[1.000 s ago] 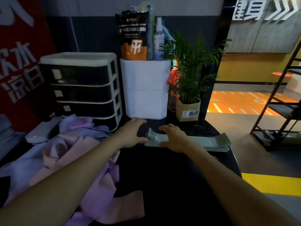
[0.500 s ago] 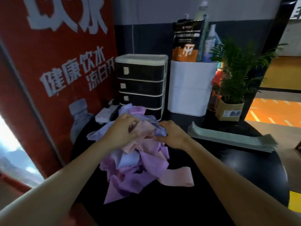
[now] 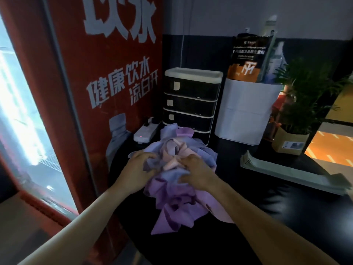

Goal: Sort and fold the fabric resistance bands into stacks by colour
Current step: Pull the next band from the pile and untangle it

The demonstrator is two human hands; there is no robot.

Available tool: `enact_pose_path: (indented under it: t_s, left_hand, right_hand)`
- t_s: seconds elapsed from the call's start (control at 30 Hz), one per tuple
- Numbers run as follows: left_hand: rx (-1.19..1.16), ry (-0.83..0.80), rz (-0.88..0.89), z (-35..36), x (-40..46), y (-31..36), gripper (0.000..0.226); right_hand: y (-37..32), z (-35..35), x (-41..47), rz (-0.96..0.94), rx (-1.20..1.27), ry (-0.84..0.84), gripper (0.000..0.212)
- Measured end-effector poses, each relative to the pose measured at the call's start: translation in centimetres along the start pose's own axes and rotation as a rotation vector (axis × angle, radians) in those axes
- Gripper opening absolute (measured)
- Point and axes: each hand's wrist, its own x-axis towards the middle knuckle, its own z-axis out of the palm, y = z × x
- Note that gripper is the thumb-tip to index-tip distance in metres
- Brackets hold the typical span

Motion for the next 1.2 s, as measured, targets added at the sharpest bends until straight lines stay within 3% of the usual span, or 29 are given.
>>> enact_pose_path:
  t_s: [0.17, 0.3, 0.43, 0.57, 0.67, 0.73, 0.8, 0.87, 1.07, 1.2]
  left_hand:
    - [-0.031, 0.044, 0.024, -1.6, 0.8, 0.6, 0.018]
    - [-0.063, 0.058, 0.02, -2.2, 1.7, 0.5, 0.031]
    - [-0.074, 0.072, 0.007, -2.2, 2.3, 1.0, 0.039]
    - [-0.081, 0.085, -0.004, -1.8, 2.1, 0.9, 0.037]
    - [-0.093, 0.097, -0.022, -1.6, 2.1, 0.6, 0.039]
    - [-0.119, 0.112, -0.067, -1.5, 2.4, 0.3, 0.04]
    - [-0.149, 0.116, -0.09, -1.2, 2.7, 0.2, 0.041]
    - [-0.155, 0.09, -0.08, -0.9, 2.9, 0.3, 0.042]
    - [-0.127, 0.051, -0.113, -0.1, 5.1, 0.0, 0.044]
    - [-0.074, 0.014, -0.14, 1.1, 8.4, -0.1, 0.041]
  right_hand:
    - [0.6, -5.3, 1.3, 0.049, -0.022, 0.275, 0.012]
    - [0.6, -9.4, 2.5, -0.004, -0.041, 0.488, 0.009]
    - [0.6, -12.0, 2.9, 0.016, -0.039, 0.605, 0.013]
    - [1.2, -11.0, 2.4, 0.067, 0.001, 0.631, 0.034]
    - [0.3, -8.3, 1.0, -0.023, 0.06, 0.448, 0.016]
    - [0.2, -5.9, 0.1, -0.106, 0.111, 0.144, 0.032]
    - [0.1, -3.9, -0.8, -0.071, 0.133, -0.149, 0.061]
    - [0.1, -3.4, -1.0, 0.003, 0.114, -0.292, 0.079]
    - [1.4, -6.7, 0.8, 0.054, 0.203, -0.116, 0.075]
    - [2.9, -7.9, 1.3, 0.166, 0.191, -0.027, 0.051]
